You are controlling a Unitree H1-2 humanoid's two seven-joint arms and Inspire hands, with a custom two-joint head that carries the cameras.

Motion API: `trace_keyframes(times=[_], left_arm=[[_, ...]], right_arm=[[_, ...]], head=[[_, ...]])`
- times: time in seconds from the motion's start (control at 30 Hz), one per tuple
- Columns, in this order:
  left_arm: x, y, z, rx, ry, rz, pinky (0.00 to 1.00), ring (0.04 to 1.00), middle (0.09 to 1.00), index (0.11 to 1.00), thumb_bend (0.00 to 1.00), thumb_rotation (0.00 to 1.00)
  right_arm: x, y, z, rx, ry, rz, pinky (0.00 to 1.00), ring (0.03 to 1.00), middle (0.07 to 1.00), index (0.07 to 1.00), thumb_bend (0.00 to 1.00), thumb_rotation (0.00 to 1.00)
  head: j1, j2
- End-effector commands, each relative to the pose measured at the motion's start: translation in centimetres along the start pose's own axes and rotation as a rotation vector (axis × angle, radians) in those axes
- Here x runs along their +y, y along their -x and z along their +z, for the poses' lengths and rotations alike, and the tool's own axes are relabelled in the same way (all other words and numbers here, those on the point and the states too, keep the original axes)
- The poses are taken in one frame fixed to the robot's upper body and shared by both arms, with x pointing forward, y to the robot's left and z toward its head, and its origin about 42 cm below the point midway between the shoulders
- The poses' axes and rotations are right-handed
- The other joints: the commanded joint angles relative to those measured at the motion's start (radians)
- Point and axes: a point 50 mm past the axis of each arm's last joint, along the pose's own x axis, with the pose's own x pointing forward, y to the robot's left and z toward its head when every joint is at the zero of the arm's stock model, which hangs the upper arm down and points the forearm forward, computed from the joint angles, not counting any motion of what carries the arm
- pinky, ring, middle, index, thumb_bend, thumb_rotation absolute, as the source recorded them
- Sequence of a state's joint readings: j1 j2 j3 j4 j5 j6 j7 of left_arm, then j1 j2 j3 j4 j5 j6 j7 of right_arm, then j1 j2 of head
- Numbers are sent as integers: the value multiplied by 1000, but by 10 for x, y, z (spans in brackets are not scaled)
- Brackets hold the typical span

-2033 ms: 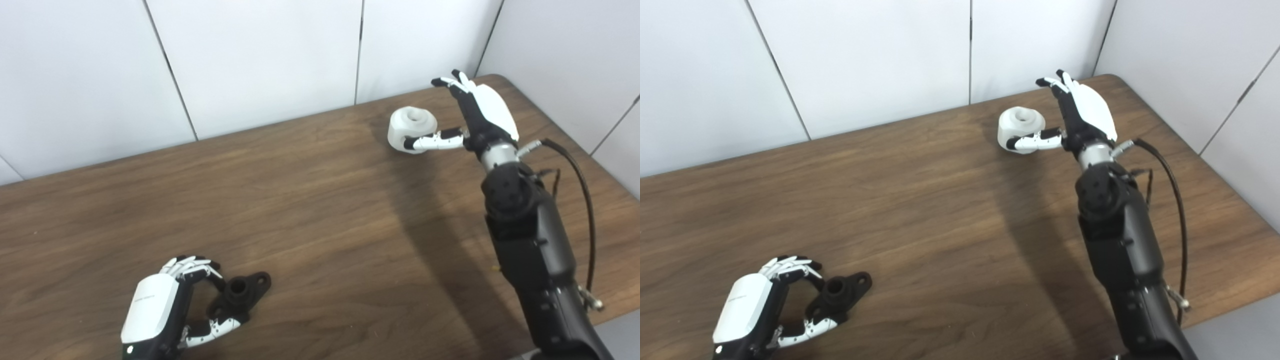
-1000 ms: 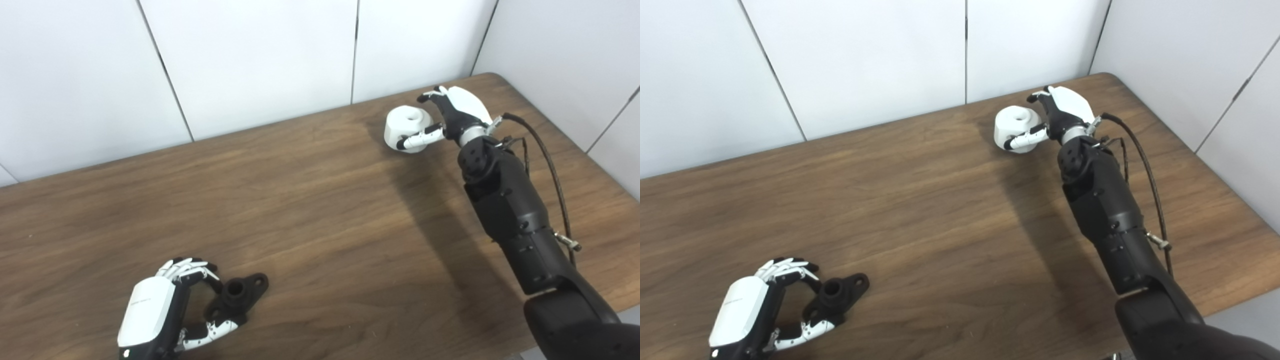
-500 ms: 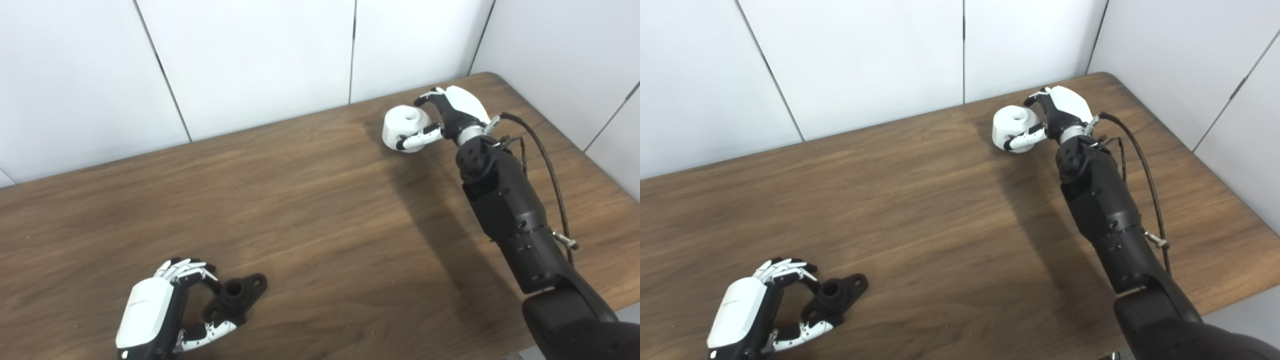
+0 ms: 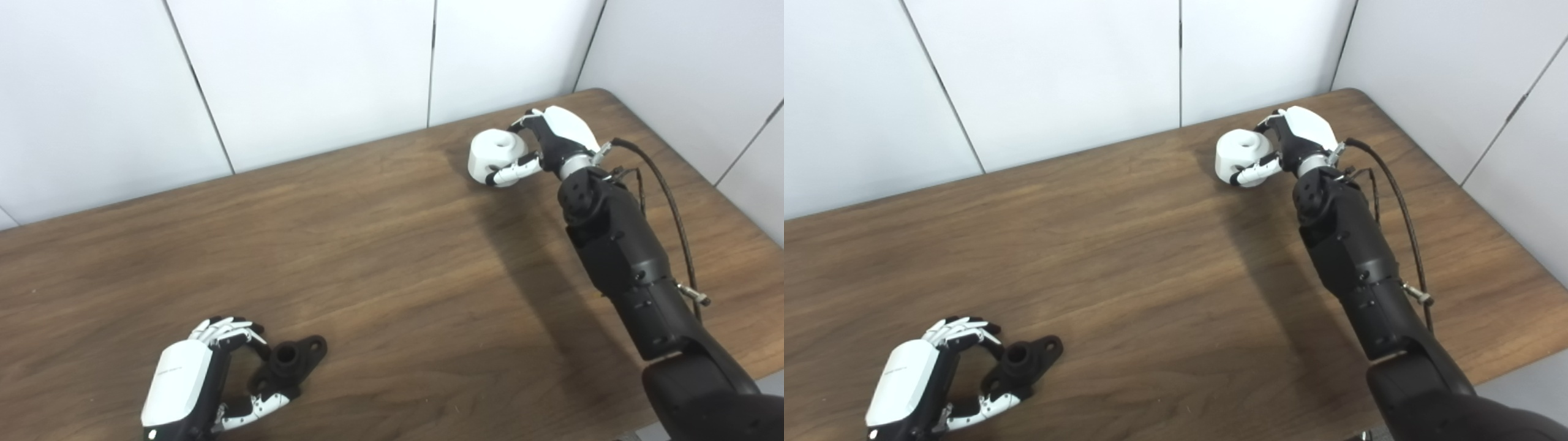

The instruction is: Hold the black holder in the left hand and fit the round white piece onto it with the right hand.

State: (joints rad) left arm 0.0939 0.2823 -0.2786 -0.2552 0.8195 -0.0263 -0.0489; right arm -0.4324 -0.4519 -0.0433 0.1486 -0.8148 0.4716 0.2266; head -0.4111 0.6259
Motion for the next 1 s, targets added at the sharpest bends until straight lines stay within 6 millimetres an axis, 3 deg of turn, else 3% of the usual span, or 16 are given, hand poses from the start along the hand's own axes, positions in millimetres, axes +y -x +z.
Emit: trace_keyframes(times=[0.0, 0.23, 0.43, 0.47, 0.57, 0.97], left_arm=[[4, 3, -4, -1, -25, -3, 899, 807, 722, 484, 520, 43], [4, 3, -3, 0, -22, -7, 902, 808, 722, 484, 520, 43], [4, 3, -3, -3, -15, -5, 903, 808, 721, 484, 520, 43], [4, 3, -3, -3, -15, -5, 901, 807, 721, 484, 520, 44], [5, 4, -2, -1, -14, -7, 899, 806, 721, 484, 520, 44], [5, 3, 1, -2, -21, -11, 894, 804, 720, 484, 520, 43]], right_arm=[[-31, -4, 8, -32, 27, -105, 1000, 1000, 946, 701, 852, 308], [-30, -4, 6, -35, 31, -119, 1000, 1000, 939, 687, 840, 285], [-28, -2, 3, -75, 58, -183, 1000, 987, 899, 593, 812, 207], [-27, -2, 3, -83, 63, -199, 1000, 966, 874, 531, 642, 169], [-26, 0, 2, -104, 79, -239, 1000, 940, 841, 492, 536, 141], [-21, 0, -3, -113, 69, -263, 1000, 916, 818, 487, 520, 135]], head=[[0, 1], [-2, 2], [-1, 2], [-1, 2], [0, 5], [6, 3]])
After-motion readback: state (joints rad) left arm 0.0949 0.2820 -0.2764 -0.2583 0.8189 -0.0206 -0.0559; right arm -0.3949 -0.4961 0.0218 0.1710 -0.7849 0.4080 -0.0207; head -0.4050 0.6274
